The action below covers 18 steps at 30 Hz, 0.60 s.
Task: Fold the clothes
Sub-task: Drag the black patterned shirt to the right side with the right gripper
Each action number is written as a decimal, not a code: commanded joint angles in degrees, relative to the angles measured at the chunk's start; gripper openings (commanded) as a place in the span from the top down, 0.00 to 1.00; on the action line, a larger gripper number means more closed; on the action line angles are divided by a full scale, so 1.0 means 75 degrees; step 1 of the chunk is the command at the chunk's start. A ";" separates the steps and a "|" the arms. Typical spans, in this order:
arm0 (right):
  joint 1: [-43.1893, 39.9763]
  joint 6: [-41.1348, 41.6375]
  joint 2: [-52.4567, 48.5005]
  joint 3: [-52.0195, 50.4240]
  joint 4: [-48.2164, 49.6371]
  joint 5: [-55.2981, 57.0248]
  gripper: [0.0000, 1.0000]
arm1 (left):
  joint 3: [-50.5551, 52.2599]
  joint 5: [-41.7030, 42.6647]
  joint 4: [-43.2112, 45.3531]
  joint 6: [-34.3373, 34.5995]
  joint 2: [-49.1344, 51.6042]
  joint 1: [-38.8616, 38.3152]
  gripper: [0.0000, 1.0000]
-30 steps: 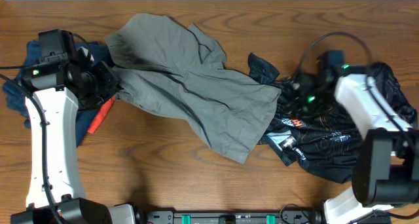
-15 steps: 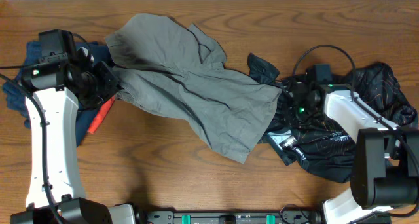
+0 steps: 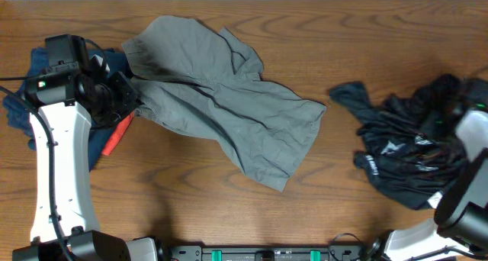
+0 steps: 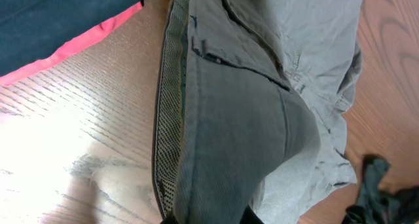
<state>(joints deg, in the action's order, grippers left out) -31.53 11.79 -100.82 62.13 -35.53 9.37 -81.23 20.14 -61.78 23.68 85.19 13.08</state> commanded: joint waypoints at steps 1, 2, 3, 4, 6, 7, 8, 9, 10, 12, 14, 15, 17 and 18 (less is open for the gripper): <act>-0.0793 0.0720 -0.0003 0.0624 -0.0335 0.0729 0.71 | 0.0023 -0.0128 -0.0050 -0.0122 0.0029 0.0009 0.94; -0.1029 0.0778 -0.0003 0.0851 -0.0545 0.0723 0.71 | 0.0023 -0.0128 -0.0050 -0.0122 0.0029 0.0009 0.94; -0.1192 0.0857 -0.0003 0.1052 -0.0734 0.0624 0.69 | 0.0023 -0.0128 -0.0050 -0.0122 0.0029 0.0009 0.94; -0.1288 0.0822 -0.0003 0.1233 -0.0836 0.0277 0.66 | 0.0023 -0.0128 -0.0052 -0.0125 0.0029 0.0009 0.94; -0.1358 0.0318 0.0000 0.1582 -0.0950 -0.1148 0.62 | 0.0023 -0.0131 -0.0050 -0.0125 0.0029 0.0009 0.94; -0.1317 -0.0134 0.0000 0.1731 -0.0947 -0.2186 0.60 | 0.0023 -0.0131 -0.0047 -0.0125 0.0029 0.0009 0.93; -0.1198 -0.0778 0.0000 0.1836 -0.0927 -0.3354 0.55 | 0.0023 -0.0131 -0.0047 -0.0125 0.0029 0.0009 0.94; -0.1011 -0.1329 0.0000 0.1880 -0.0965 -0.4141 0.50 | 0.0023 -0.0131 -0.0047 -0.0125 0.0029 0.0009 0.94; -0.0831 -0.1594 0.0000 0.1880 -0.1029 -0.4334 0.48 | 0.0023 -0.0131 -0.0047 -0.0125 0.0029 0.0009 0.94; -0.0344 -0.1923 -0.0041 0.1856 -0.1192 -0.3987 0.42 | 0.0023 -0.0128 -0.0050 -0.0122 0.0029 0.0009 0.94; 0.0251 -0.2098 -0.0163 0.1827 -0.1189 -0.3121 0.36 | 0.0023 -0.0128 -0.0052 -0.0125 0.0029 0.0009 0.94; 0.0560 -0.2098 -0.0277 0.1821 -0.1137 -0.2605 0.31 | 0.0023 -0.0128 -0.0052 -0.0125 0.0029 0.0009 0.94; 0.0997 -0.2101 -0.0516 0.1816 -0.1064 -0.1973 0.27 | 0.0023 -0.0131 -0.0052 -0.0125 0.0029 0.0009 0.93; 0.1186 -0.2104 -0.0659 0.1816 -0.1058 -0.1795 0.26 | 0.0023 -0.0128 -0.0050 -0.0125 0.0029 0.0009 0.94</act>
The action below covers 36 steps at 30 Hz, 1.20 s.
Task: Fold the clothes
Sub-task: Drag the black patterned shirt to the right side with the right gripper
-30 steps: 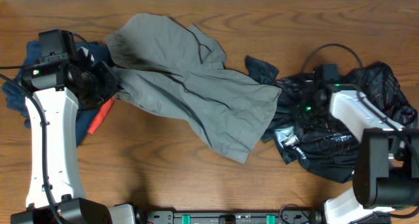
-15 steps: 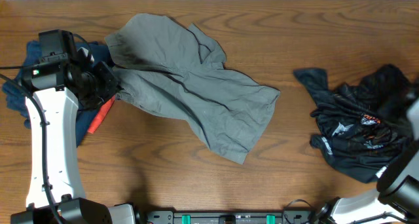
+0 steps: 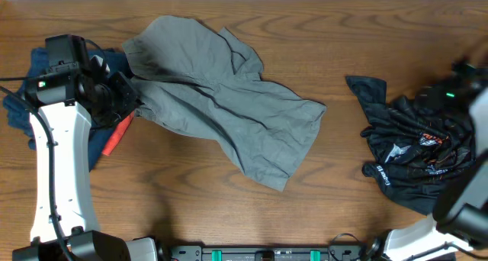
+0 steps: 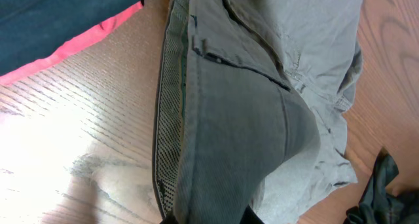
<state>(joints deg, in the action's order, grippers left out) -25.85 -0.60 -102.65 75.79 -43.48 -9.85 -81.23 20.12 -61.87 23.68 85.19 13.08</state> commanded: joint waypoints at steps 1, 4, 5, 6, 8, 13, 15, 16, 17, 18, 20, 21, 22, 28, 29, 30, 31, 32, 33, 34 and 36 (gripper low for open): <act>0.0571 -0.0466 -0.0557 -0.0006 0.0026 0.0828 0.24 | 0.0023 -0.0125 -0.0041 -0.0122 0.0029 0.0009 0.93; 0.0982 -0.0595 -0.1090 -0.0006 0.0073 0.0796 0.22 | 0.0023 -0.0125 -0.0038 -0.0125 0.0029 0.0009 0.94; 0.1116 -0.0629 -0.1285 -0.0006 0.0090 0.0784 0.22 | 0.0023 -0.0125 -0.0038 -0.0125 0.0029 0.0009 0.93; 0.1221 -0.0662 -0.1440 -0.0006 0.0096 0.0764 0.22 | 0.0023 -0.0125 -0.0038 -0.0125 0.0029 0.0009 0.93; 0.1437 -0.0766 -0.1769 -0.0006 0.0114 0.0769 0.21 | 0.0023 -0.0125 -0.0035 -0.0125 0.0029 0.0009 0.93; 0.1655 -0.0189 -0.2101 0.0000 0.0262 0.1737 0.82 | 0.0023 -0.0125 -0.0041 -0.0122 0.0029 0.0009 0.94; 0.1536 0.0737 -0.1990 0.0160 0.0146 0.2672 0.99 | 0.0023 -0.0125 -0.0070 -0.0125 0.0029 0.0009 0.94; 0.1445 0.1032 -0.1900 0.0289 0.0035 0.2938 0.99 | 0.0023 -0.0125 -0.0087 -0.0125 0.0029 0.0009 0.93; 0.1303 0.1224 -0.1778 0.0495 -0.0128 0.3063 0.99 | 0.0023 -0.0125 -0.0090 -0.0125 0.0029 0.0009 0.93; 0.1160 0.1346 -0.1649 0.0708 -0.0271 0.3124 0.99 | 0.0023 -0.0125 -0.0096 -0.0125 0.0029 0.0009 0.93; 0.0755 0.1658 -0.1297 0.1306 -0.0679 0.3264 0.99 | 0.0023 -0.0125 -0.0096 -0.0125 0.0029 0.0012 0.94; 0.0536 0.1859 -0.1113 0.1641 -0.0895 0.3351 0.99 | 0.0023 -0.0125 -0.0093 -0.0122 0.0029 0.0009 0.94; 0.0312 0.1990 -0.0941 0.1964 -0.1061 0.3375 0.99 | 0.0023 -0.0125 -0.0096 -0.0122 0.0029 0.0009 0.93; -0.0941 0.2055 -0.0274 0.2978 -0.1545 0.3558 0.98 | 0.0023 -0.0125 -0.0128 -0.0125 0.0029 0.0009 0.94; -0.1105 0.2055 -0.0256 0.2975 -0.1577 0.3608 0.98 | 0.0023 -0.0125 -0.0131 -0.0125 0.0029 0.0009 0.94; -0.1274 0.2052 -0.0259 0.2958 -0.1609 0.3634 0.98 | 0.0023 -0.0125 -0.0137 -0.0122 0.0029 0.0009 0.93; -0.1413 0.2052 -0.0283 0.2900 -0.1606 0.3631 0.96 | 0.0023 -0.0125 -0.0143 -0.0125 0.0029 0.0009 0.94; -0.1542 0.2060 -0.0318 0.2841 -0.1606 0.3622 0.94 | 0.0023 -0.0125 -0.0146 -0.0125 0.0029 0.0009 0.94; -0.1617 0.2133 -0.0341 0.2798 -0.1609 0.3620 0.92 | 0.0023 -0.0125 -0.0146 -0.0125 0.0029 0.0009 0.94; -0.1693 0.2200 -0.0379 0.2736 -0.1603 0.3625 0.91 | 0.0023 -0.0125 -0.0146 -0.0125 0.0029 0.0009 0.94; -0.1775 0.2197 -0.0425 0.2652 -0.1536 0.3628 0.75 | 0.0023 -0.0125 -0.0154 -0.0125 0.0029 0.0009 0.94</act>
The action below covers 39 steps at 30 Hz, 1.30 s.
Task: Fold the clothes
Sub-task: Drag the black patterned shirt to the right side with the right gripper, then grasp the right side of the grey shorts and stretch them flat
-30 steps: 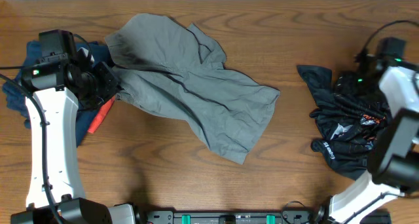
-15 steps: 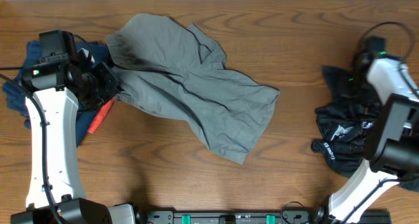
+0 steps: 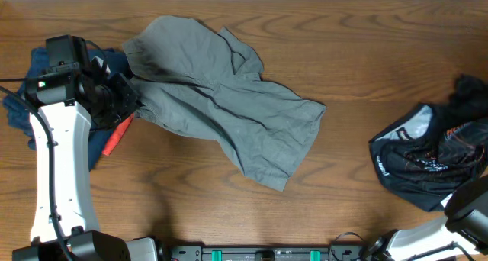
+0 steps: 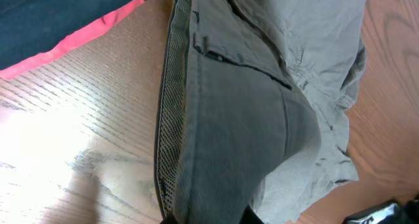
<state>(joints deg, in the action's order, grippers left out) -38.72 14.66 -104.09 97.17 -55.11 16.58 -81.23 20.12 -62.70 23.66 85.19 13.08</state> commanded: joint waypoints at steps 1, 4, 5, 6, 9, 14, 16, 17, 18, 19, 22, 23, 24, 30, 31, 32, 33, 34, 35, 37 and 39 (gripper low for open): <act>-0.0096 0.0163 -0.0265 -0.0224 0.0061 0.0093 0.58 | 0.0023 -0.0125 -0.0061 -0.0122 0.0029 0.0009 0.94; -0.0111 0.0154 -0.0262 -0.0227 0.0154 -0.0402 0.38 | 0.0023 -0.0125 -0.0090 -0.0122 0.0029 0.0009 0.94; -0.0090 0.0152 -0.0248 -0.0221 0.0175 -0.0632 0.37 | 0.0023 -0.0125 -0.0093 -0.0122 0.0029 0.0009 0.94; -0.0061 0.0117 -0.0233 -0.0210 0.0187 -0.1049 0.37 | 0.0023 -0.0125 -0.0090 -0.0122 0.0029 0.0009 0.93; 0.0122 -0.0463 -0.0189 -0.0210 0.0198 -0.2605 0.38 | 0.0023 -0.0128 -0.0090 -0.0122 0.0029 0.0012 0.93; 0.0930 -0.1728 -0.0181 -0.0233 -0.1070 -0.4581 0.38 | 0.0023 -0.0131 -0.0093 -0.0125 0.0029 0.0009 0.92; 0.1515 -0.2186 -0.0181 -0.0361 -0.1845 -0.4832 0.39 | 0.0023 -0.0152 -0.0093 -0.0125 0.0029 0.0012 0.92; 0.1818 -0.2358 -0.0181 -0.0481 -0.2154 -0.4940 0.39 | 0.0023 -0.0219 -0.0099 -0.0125 0.0029 0.0009 0.92; 0.2043 -0.2489 -0.0181 -0.0597 -0.2346 -0.5018 0.40 | 0.0023 -0.0251 -0.0102 -0.0131 0.0029 0.0009 0.91; 0.2422 -0.2672 -0.0181 -0.0825 -0.2602 -0.5077 0.41 | 0.0023 -0.0306 -0.0125 -0.0128 0.0029 0.0009 0.91; 0.3389 -0.2736 -0.0181 -0.1600 -0.2853 -0.5088 0.42 | 0.0026 -0.0443 -0.0242 -0.0137 0.0029 0.0009 0.90; 0.3698 -0.2734 -0.0181 -0.1877 -0.2853 -0.5144 0.42 | 0.0032 -0.0440 -0.0297 -0.0157 0.0029 0.0012 0.90; 0.4092 -0.2731 -0.0181 -0.2244 -0.2833 -0.5339 0.43 | 0.0035 -0.0449 -0.0373 -0.0163 0.0032 0.0012 0.90; 0.5898 -0.2346 -0.0181 -0.3928 -0.2037 -0.6983 0.43 | 0.0058 -0.0761 -0.0898 -0.0187 0.0032 0.0012 0.91; 0.6161 -0.2090 -0.0181 -0.4124 -0.1772 -0.7038 0.43 | 0.0058 -0.0813 -0.0982 -0.0187 0.0032 0.0009 0.90; 0.6443 -0.1746 -0.0181 -0.4304 -0.1445 -0.6991 0.43 | 0.0061 -0.0839 -0.1072 -0.0187 0.0032 0.0009 0.90; 0.6639 -0.1504 -0.0181 -0.4418 -0.1209 -0.6904 0.43 | 0.0061 -0.0842 -0.1145 -0.0189 0.0032 0.0012 0.90; 0.6863 -0.1195 -0.0181 -0.4535 -0.0930 -0.6744 0.41 | 0.0061 -0.0842 -0.1212 -0.0187 0.0032 0.0012 0.90; 0.7079 -0.0909 -0.0181 -0.4639 -0.0659 -0.6577 0.39 | 0.0061 -0.0842 -0.1253 -0.0189 0.0032 0.0012 0.90; 0.7490 -0.0609 -0.0181 -0.4797 -0.0242 -0.6403 0.32 | 0.0061 -0.0842 -0.1332 -0.0187 0.0032 0.0009 0.90; 0.7836 -0.0385 -0.0181 -0.4919 0.0038 -0.6403 0.30 | 0.0061 -0.0842 -0.1396 -0.0189 0.0032 0.0012 0.90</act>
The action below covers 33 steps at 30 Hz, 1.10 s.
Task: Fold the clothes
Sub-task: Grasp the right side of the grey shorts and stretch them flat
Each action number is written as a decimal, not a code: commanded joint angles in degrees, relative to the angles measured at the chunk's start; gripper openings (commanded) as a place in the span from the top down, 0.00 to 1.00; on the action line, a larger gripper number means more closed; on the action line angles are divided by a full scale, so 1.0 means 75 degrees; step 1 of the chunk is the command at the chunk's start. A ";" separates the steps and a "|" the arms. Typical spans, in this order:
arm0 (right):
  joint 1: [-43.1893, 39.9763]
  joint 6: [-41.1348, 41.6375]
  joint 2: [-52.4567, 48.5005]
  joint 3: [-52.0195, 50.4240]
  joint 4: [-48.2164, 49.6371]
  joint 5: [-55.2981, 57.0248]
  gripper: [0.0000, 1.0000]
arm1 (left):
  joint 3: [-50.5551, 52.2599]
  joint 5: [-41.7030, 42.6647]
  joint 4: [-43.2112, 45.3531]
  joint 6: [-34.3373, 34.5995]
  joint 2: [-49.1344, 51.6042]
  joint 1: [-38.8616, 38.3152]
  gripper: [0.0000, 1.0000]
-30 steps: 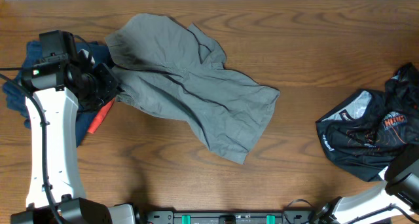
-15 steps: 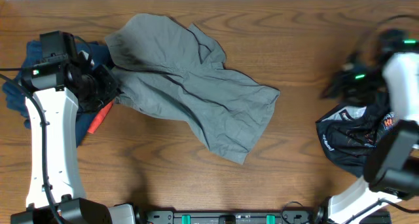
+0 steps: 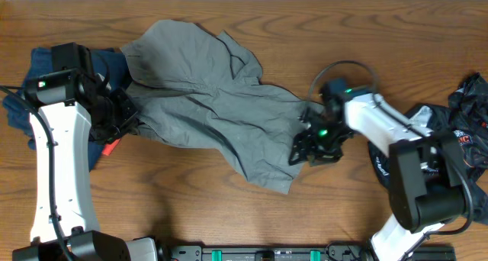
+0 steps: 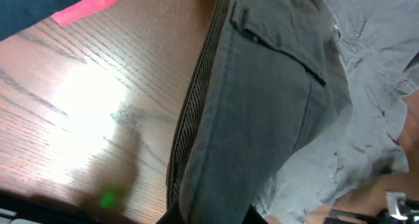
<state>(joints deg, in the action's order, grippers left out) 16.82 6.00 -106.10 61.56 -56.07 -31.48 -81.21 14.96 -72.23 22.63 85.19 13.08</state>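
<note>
Grey shorts point(image 3: 221, 108) lie spread and creased across the middle of the table. My left gripper point(image 3: 128, 113) is shut on their waistband at the left edge. In the left wrist view the grey cloth point(image 4: 275, 99) with its mesh lining runs down between the fingers of that gripper point(image 4: 209, 217). My right gripper point(image 3: 305, 150) is at the right hem of the shorts, touching the cloth. Whether its jaws are open or shut is not visible from above. A black garment point(image 3: 469, 101) lies bunched at the far right edge.
A dark blue garment point(image 3: 103, 62) with a red stripe point(image 4: 91, 4) lies under the left arm at the table's left edge. The right arm stretches across from the right side to the shorts. Bare wood point(image 3: 191, 215) shows in front of the shorts.
My right arm, then out of view at the right, now reaches to the right hem of the grey shorts. My left gripper has shifted a little, still holding the waistband.
The left gripper held the grey waistband at every moment. The black garment lay spread right of centre with the right arm on it, then sat further right, then bunched near the right edge. It now lies at the far right, and the right gripper is at the shorts.
</note>
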 commanded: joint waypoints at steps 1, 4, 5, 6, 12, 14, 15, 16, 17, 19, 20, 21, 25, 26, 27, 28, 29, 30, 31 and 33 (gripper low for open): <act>0.0600 0.0924 0.0087 -0.0236 0.0265 0.0032 0.30 | 0.0058 -0.0154 -0.0160 -0.0055 0.0032 0.0009 0.90; 0.1029 0.1536 0.0087 -0.0425 0.0388 0.0533 0.30 | 0.0058 -0.0157 -0.0294 -0.0143 0.0032 0.0009 0.90; 0.1134 0.1696 0.0087 -0.0484 0.0376 0.0682 0.30 | 0.0058 -0.0187 -0.0350 -0.0160 0.0032 0.0009 0.90; 0.1244 0.1795 0.0087 -0.0557 0.0367 0.0729 0.30 | 0.0058 -0.0251 -0.0411 -0.0160 0.0032 0.0009 0.90; 0.1786 0.2463 0.0087 -0.0950 0.0711 0.0676 0.42 | 0.0058 -0.0577 -0.0761 -0.0163 0.0032 0.0009 0.90; 0.1915 0.2632 0.0087 -0.0991 0.0968 0.0702 0.77 | 0.0058 -0.0577 -0.0825 -0.0163 0.0032 0.0009 0.90; 0.1929 0.2634 0.0087 -0.0988 0.1084 0.0746 0.95 | 0.0058 -0.0577 -0.0833 -0.0163 0.0032 0.0009 0.90; 0.1920 0.2655 0.0087 -0.0988 0.1186 0.0866 0.99 | 0.0058 -0.0574 -0.0851 -0.0160 0.0032 0.0009 0.91; 0.1845 0.2742 0.0087 -0.0976 0.1215 0.1134 0.99 | 0.0061 -0.0574 -0.0860 -0.0160 0.0032 0.0000 0.90; 0.1550 0.2952 0.0087 -0.0950 0.1093 0.1950 0.99 | 0.0079 -0.0574 -0.0877 -0.0163 0.0032 -0.0076 0.90; 0.1309 0.3063 0.0090 -0.0930 0.0938 0.2372 0.99 | 0.0105 -0.0571 -0.0880 -0.0163 0.0032 -0.0134 0.90; 0.1067 0.3118 0.0090 -0.0892 0.0775 0.2713 0.99 | 0.0143 -0.0574 -0.0883 -0.0163 0.0032 -0.0224 0.90; -0.0192 0.3168 0.0134 -0.0650 -0.0015 0.3914 0.99 | 0.0449 -0.0574 -0.0877 -0.0160 0.0032 -0.0729 0.90; -0.0510 0.3136 0.0184 -0.0574 -0.0204 0.4112 0.99 | 0.0577 -0.0574 -0.0874 -0.0160 0.0032 -0.0892 0.91; -0.0752 0.3028 0.0230 -0.0516 -0.0326 0.4226 0.99 | 0.0697 -0.0577 -0.0877 -0.0160 0.0032 -0.1037 0.90; -0.1037 0.2780 0.0323 -0.0452 -0.0443 0.4284 0.99 | 0.0868 -0.0577 -0.0880 -0.0160 0.0032 -0.1224 0.91; -0.1209 0.2602 0.0391 -0.0417 -0.0519 0.4284 0.99 | 0.1014 -0.0574 -0.0880 -0.0160 0.0032 -0.1361 0.91; -0.1370 0.2436 0.0493 -0.0402 -0.0612 0.4284 0.99 | 0.1174 -0.0574 -0.0883 -0.0157 0.0032 -0.1492 0.90; -0.1469 0.2326 0.0577 -0.0402 -0.0711 0.4287 0.99 | 0.1367 -0.0574 -0.0895 -0.0157 0.0032 -0.1626 0.90; -0.1617 0.2241 0.0778 -0.0402 -0.1107 0.4322 0.99 | 0.1816 -0.0574 -0.1000 -0.0160 0.0032 -0.1856 0.90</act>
<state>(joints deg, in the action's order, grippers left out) 6.20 25.34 -103.07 58.04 -62.24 -6.20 -70.85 12.97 -78.48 22.15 85.19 0.49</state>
